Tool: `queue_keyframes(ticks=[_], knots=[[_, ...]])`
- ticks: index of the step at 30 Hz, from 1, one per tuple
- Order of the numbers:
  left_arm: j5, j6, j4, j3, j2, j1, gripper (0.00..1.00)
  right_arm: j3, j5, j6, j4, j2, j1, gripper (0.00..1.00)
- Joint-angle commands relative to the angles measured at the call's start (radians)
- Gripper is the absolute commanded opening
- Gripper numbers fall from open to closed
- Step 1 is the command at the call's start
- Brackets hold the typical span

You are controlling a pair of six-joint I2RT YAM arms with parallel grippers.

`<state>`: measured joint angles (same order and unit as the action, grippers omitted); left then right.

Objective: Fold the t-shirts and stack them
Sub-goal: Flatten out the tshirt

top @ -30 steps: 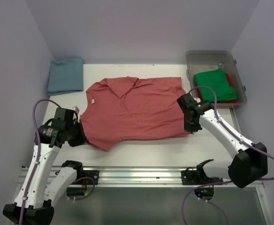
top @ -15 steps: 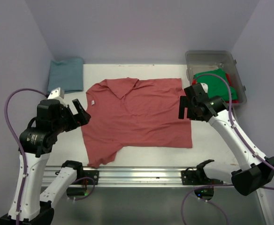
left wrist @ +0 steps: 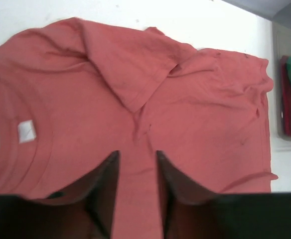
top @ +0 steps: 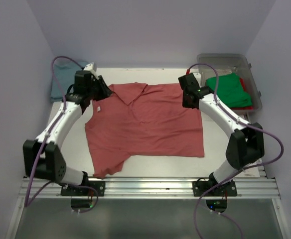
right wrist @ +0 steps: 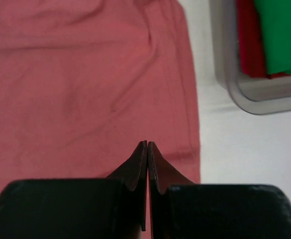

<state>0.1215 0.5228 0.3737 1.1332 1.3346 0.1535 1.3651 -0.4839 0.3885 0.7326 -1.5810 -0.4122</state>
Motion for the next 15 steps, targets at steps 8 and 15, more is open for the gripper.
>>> queue_keyframes(ticks=[8,15], knots=[[0.264,0.111,-0.268,0.254,0.538,-0.003,0.0,-0.113,0.287,0.059,-0.222,-0.183,0.007,0.0],[0.244,0.21,-0.326,0.218,0.624,0.0,0.36,-0.236,0.285,0.059,-0.283,-0.145,0.006,0.0]])
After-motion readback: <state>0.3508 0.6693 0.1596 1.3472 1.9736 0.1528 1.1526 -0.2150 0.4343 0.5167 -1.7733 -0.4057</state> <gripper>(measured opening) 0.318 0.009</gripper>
